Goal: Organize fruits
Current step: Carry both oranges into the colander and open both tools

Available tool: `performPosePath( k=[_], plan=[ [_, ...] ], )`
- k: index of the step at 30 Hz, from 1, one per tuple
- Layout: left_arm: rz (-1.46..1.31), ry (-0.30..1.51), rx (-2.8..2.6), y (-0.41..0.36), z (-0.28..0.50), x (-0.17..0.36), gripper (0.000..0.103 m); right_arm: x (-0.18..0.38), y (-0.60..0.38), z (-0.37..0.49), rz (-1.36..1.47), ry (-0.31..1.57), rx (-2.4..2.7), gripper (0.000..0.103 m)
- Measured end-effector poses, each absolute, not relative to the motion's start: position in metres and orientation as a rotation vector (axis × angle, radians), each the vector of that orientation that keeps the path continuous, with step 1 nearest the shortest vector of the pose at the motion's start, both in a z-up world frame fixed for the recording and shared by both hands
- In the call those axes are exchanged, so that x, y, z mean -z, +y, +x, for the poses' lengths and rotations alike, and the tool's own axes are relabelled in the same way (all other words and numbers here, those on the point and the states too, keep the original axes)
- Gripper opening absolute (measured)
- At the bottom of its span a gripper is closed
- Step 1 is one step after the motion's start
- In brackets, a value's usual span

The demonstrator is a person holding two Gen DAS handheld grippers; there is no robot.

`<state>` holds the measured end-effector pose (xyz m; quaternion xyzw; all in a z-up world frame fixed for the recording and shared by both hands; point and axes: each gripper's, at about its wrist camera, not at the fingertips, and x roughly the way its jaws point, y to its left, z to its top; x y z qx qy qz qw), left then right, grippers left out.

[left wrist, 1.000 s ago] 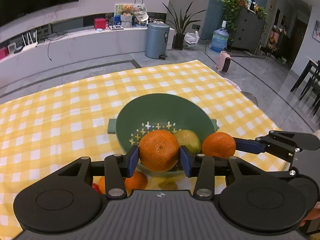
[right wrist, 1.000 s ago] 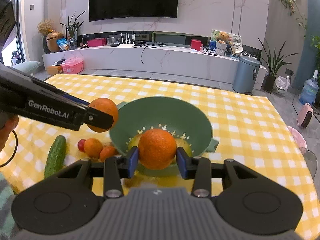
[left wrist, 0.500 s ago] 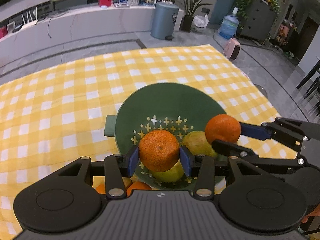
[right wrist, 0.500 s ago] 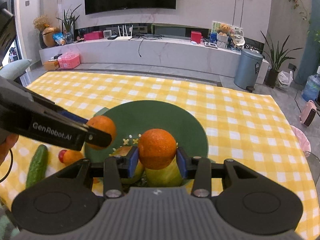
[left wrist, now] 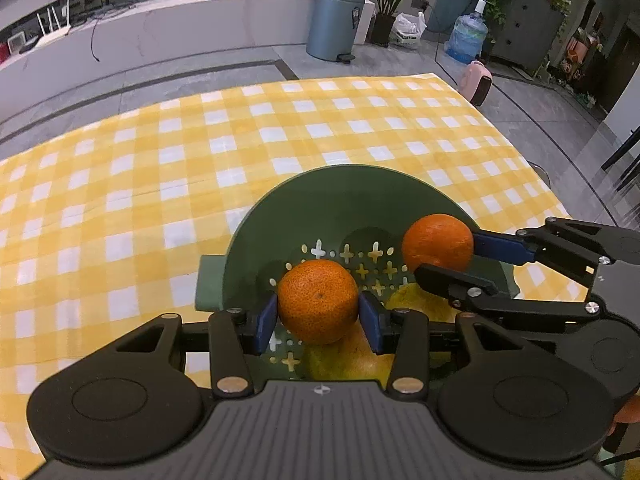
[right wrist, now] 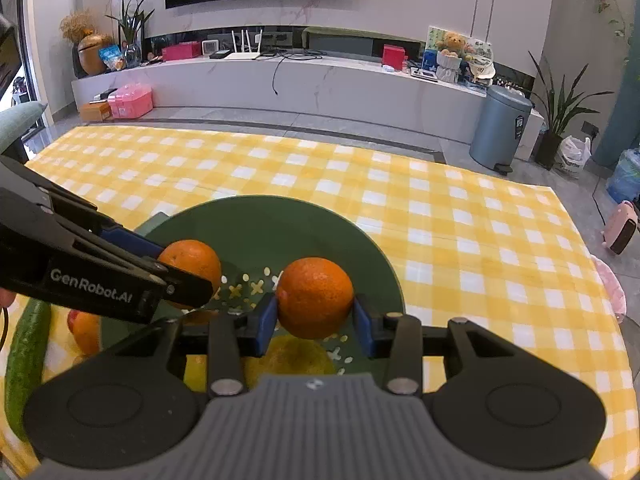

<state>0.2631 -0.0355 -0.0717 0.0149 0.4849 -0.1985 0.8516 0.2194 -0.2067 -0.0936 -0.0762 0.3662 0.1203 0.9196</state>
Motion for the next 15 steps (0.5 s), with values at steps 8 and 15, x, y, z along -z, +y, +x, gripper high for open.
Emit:
performPosePath(
  k=[8, 15],
  plan=[
    [-0.012, 1.043, 0.404, -0.035, 0.276, 0.085, 0.051, 0.111, -0.210, 0.236, -0.145, 0.788, -0.251, 0.038],
    [0.002, 1.054, 0.398, -0.039, 0.280, 0.088, 0.051, 0.117, -0.209, 0.242, -0.124, 0.798, -0.250, 0.038]
  ],
)
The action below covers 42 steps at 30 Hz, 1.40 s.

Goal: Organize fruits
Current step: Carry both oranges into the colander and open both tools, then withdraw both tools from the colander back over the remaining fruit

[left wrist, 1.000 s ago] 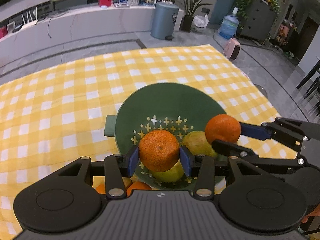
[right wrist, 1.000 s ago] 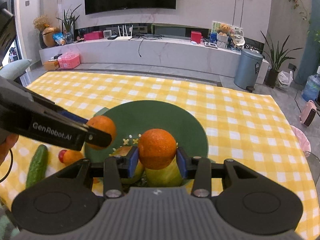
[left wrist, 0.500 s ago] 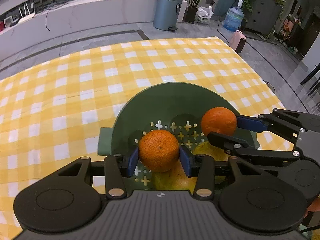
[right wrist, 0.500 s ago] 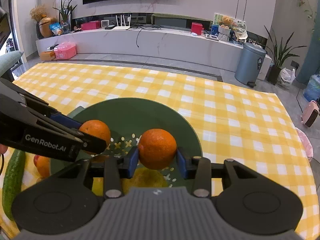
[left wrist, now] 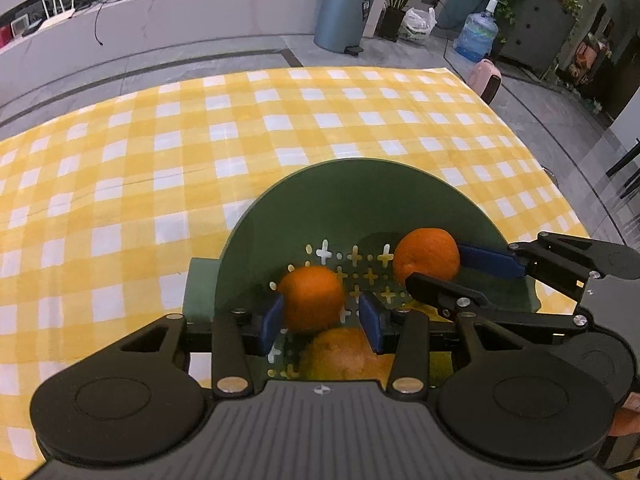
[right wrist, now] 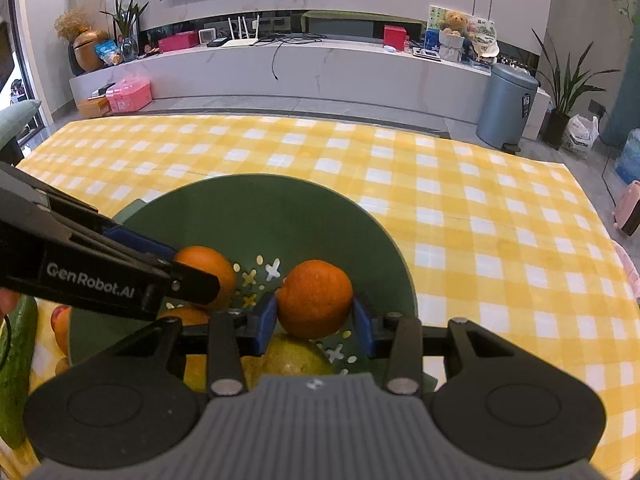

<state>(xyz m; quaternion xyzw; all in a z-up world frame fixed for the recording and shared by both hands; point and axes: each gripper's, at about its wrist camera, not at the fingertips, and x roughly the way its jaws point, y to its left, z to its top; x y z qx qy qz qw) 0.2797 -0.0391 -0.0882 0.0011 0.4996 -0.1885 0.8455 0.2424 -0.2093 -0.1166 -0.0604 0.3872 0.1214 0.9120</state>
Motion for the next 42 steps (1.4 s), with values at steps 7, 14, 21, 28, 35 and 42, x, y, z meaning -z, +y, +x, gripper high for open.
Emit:
performPosePath(
  k=[7, 14, 21, 28, 35, 42],
  plan=[
    [0.023, 1.049, 0.391, -0.040, 0.278, 0.087, 0.058, 0.118, -0.209, 0.244, -0.120, 0.799, -0.252, 0.038],
    [0.086, 1.008, 0.395, -0.039, 0.267, 0.073, 0.065, 0.119, -0.209, 0.247, -0.106, 0.808, -0.243, 0.039],
    [0.165, 0.942, 0.404, -0.040, 0.248, 0.056, 0.065, 0.117, -0.210, 0.246, -0.095, 0.814, -0.228, 0.040],
    [0.248, 0.888, 0.427, -0.041, 0.224, 0.035, 0.065, 0.104, -0.211, 0.231, -0.097, 0.807, -0.186, 0.053],
    [0.353, 0.799, 0.424, -0.037, 0.191, 0.008, 0.065, 0.076, -0.216, 0.192, -0.028, 0.744, -0.163, 0.065],
    [0.345, 0.790, 0.397, -0.016, 0.165, -0.003, 0.065, 0.058, -0.209, 0.144, 0.019, 0.700, -0.185, 0.075]
  ],
)
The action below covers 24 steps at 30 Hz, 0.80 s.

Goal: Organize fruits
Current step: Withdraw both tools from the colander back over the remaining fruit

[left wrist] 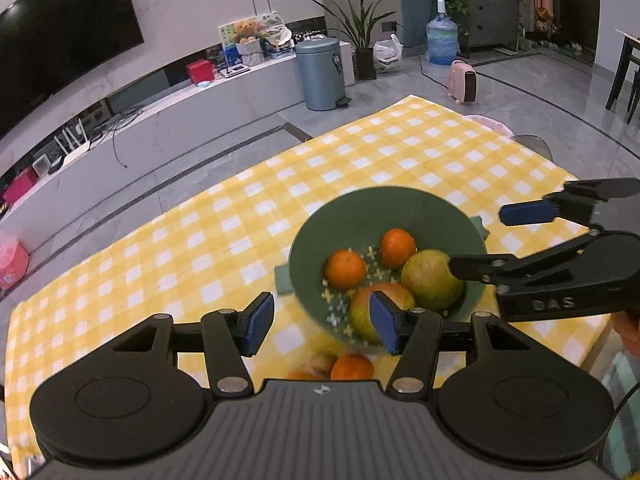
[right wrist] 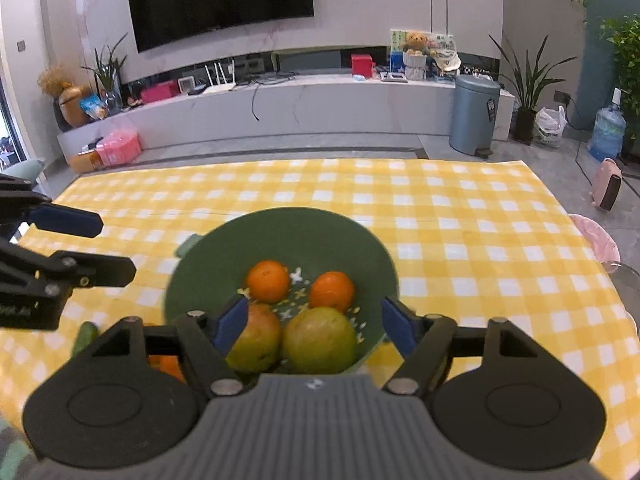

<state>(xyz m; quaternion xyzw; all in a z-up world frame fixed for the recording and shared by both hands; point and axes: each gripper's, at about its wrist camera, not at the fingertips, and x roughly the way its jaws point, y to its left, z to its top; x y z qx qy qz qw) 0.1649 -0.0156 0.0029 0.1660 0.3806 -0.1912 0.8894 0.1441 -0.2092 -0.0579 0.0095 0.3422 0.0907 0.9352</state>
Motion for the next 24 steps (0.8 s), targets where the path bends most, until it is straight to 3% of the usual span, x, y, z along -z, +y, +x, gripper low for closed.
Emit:
performPosePath(
  k=[24],
  plan=[
    [0.333, 0.873, 0.421, 0.064, 0.114, 0.011, 0.065, 0.106, -0.161, 0.062, 0.023, 0.821, -0.202, 0.077]
  ],
)
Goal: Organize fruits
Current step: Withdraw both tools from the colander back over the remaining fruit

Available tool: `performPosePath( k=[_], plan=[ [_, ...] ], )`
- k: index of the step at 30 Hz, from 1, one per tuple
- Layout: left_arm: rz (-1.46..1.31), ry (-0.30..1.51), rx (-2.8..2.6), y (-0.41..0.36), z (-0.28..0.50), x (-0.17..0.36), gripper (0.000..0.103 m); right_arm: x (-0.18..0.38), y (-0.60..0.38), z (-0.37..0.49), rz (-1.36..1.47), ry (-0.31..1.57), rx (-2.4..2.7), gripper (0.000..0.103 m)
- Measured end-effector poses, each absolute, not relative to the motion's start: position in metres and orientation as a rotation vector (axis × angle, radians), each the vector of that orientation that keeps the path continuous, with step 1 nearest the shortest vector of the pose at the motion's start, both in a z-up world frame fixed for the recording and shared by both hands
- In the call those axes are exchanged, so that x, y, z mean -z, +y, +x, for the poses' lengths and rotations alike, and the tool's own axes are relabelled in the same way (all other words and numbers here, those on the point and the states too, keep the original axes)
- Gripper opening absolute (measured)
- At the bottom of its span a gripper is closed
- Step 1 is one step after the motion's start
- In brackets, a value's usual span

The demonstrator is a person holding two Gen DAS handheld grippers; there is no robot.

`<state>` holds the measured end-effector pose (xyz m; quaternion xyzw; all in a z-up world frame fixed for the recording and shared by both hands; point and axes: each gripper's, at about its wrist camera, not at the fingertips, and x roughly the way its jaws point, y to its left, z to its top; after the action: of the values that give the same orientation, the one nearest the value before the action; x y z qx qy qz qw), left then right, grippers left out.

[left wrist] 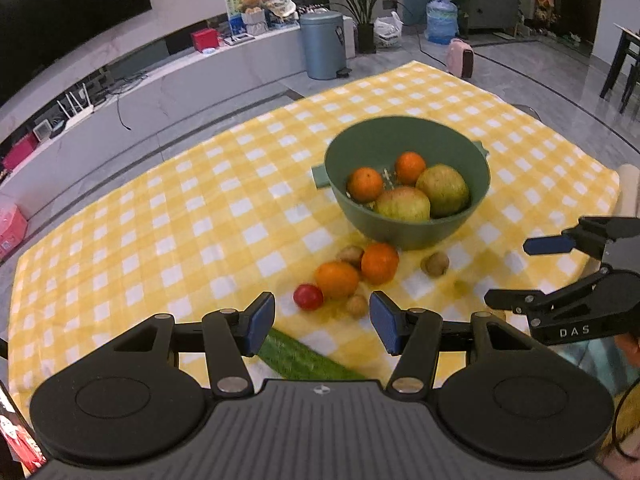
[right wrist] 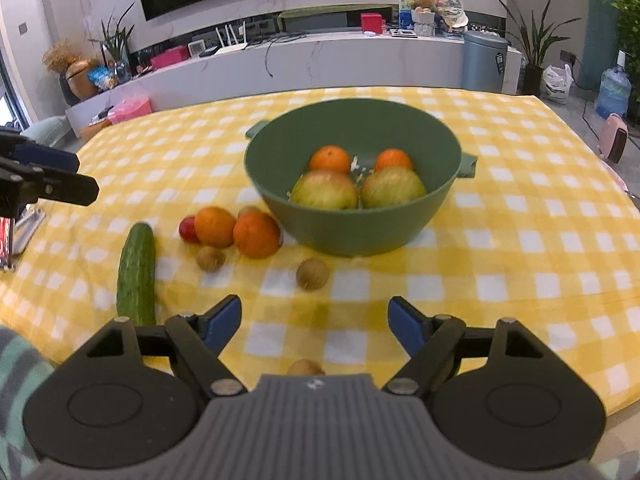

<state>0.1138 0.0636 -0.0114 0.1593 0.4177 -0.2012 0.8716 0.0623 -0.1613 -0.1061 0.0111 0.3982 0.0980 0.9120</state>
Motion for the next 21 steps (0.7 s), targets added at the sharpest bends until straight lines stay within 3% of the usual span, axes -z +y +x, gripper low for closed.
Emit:
performPosePath(
  k=[7, 11, 21],
  plan=[
    [0.268, 0.928, 0.468, 0.080, 0.115, 0.034, 0.065, 0.116, -0.155, 0.057, 0.007, 0.818, -0.222, 0.070],
    [0.276, 0.941, 0.482, 0.080, 0.119, 0.046, 0.060, 0.119, -0.150, 0.057, -0.019, 0.811, -0.235, 0.058],
    [0.275, 0.942, 0.453, 0.068, 0.139, 0.065, 0.058, 0.125, -0.151, 0.067, 0.012, 0.794, -0.248, 0.051]
  ],
)
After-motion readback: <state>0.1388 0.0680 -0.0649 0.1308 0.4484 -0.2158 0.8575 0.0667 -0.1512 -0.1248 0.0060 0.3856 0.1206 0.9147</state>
